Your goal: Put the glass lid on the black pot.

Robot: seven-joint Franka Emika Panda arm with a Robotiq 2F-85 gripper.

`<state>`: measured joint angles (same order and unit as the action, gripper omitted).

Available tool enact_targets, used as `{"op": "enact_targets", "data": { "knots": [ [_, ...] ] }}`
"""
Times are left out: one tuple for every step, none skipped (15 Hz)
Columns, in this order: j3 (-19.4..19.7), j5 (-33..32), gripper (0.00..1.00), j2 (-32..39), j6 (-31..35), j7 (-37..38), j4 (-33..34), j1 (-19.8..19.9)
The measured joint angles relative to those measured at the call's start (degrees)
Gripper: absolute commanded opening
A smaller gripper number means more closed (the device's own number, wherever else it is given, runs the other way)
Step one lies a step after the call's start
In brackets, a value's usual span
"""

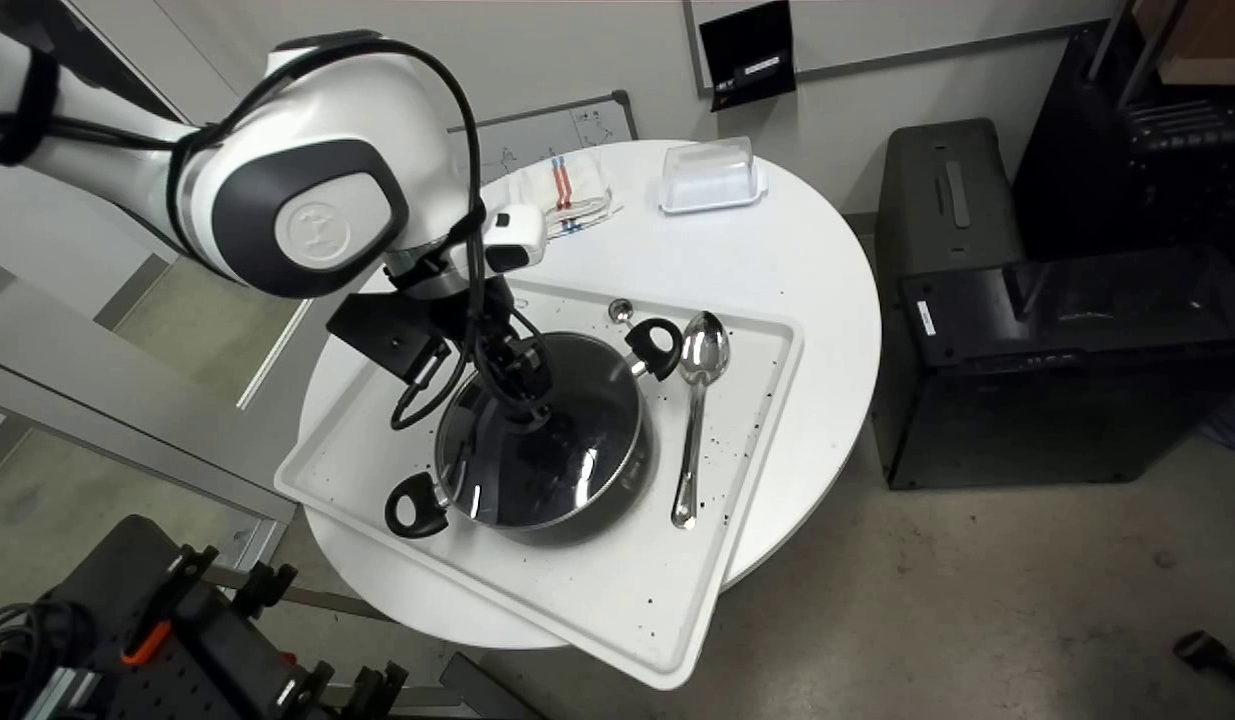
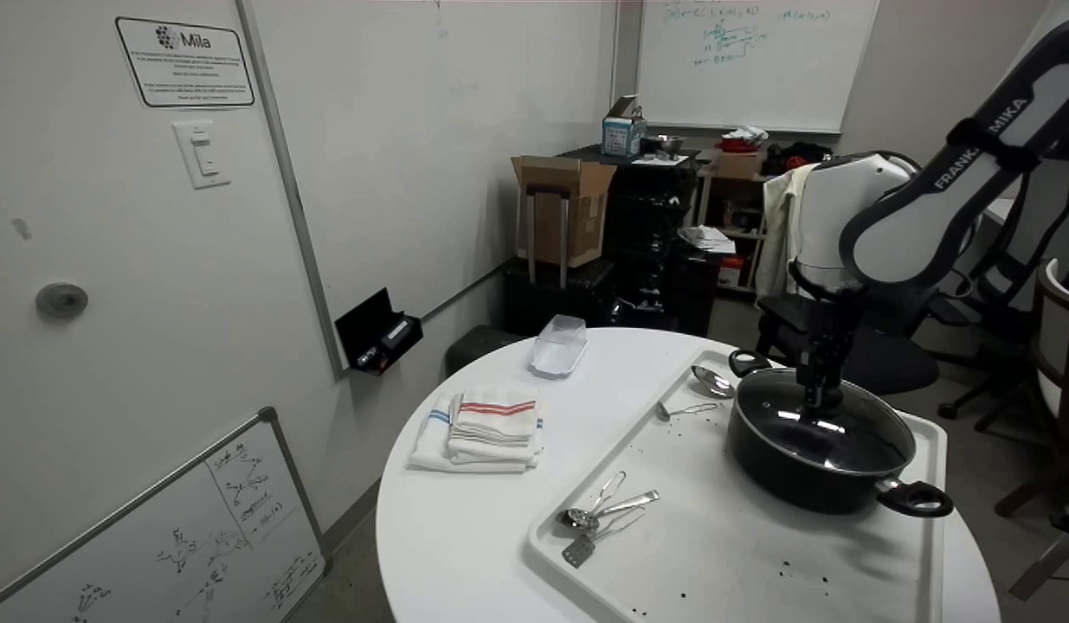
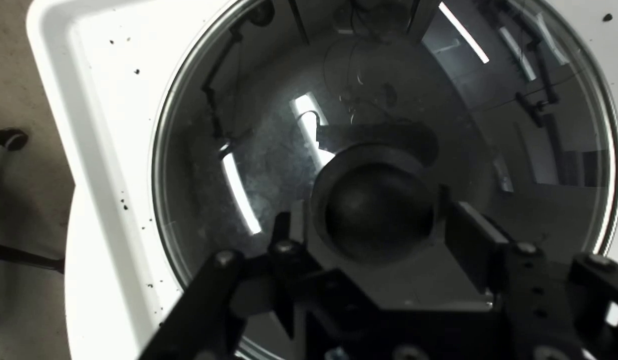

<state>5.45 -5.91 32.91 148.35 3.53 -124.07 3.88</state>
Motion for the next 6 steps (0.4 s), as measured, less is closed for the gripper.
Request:
{"op": "enact_targets", "data": {
  "knots": [
    [-0.06,0.0,1.0,-0.17,0.06,-0.03,-0.01,-0.01],
    [-0.16,0.0,1.0,-0.44,0.16,-0.06,-0.08,-0.01],
    [-0.27,0.0,1.0,-0.86,0.3,-0.1,-0.24,-0.05],
    [-0.46,0.0,1.0,-1.46,0.42,-0.21,-0.48,-0.07],
    [-0.66,0.0,1.0,-2.11,0.45,-0.29,-0.75,-0.1],
    [-0.84,0.0,1.0,-2.85,0.49,-0.31,-1.13,-0.15]
  ]
}}
